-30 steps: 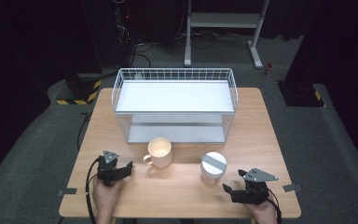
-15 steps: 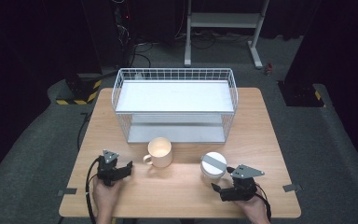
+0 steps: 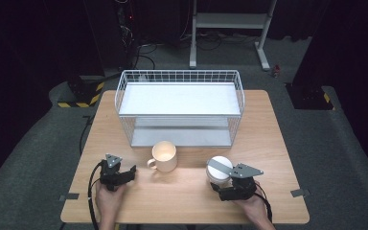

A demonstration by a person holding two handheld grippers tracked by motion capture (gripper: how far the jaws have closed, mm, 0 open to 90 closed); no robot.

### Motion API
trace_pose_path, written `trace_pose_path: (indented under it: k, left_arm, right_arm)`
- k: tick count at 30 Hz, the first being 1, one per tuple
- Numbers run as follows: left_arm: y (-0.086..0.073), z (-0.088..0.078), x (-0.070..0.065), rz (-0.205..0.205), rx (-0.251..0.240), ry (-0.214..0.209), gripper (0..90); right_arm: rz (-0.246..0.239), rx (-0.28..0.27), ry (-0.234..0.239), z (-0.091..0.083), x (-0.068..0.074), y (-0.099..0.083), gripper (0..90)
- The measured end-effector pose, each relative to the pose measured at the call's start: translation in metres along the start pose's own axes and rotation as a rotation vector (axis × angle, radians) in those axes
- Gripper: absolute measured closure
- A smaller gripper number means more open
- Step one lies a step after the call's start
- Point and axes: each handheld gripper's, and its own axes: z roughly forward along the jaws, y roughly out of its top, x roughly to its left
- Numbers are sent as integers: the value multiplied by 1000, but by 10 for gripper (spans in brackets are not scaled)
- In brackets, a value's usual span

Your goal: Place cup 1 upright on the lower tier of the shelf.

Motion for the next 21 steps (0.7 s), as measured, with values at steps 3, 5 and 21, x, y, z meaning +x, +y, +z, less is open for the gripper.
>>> trace_pose_path:
  k: [3, 5, 21]
  left_arm:
    - [0, 0, 0, 0, 0, 0, 234]
    - [0, 0, 0, 0, 0, 0, 234]
    - [0, 0, 0, -3, 1, -1, 232]
  right_arm:
    - [1, -9, -9, 2, 3, 3, 121]
    - [-1, -12, -9, 3, 2, 3, 122]
    - [-9, -11, -29, 7, 4, 6, 183]
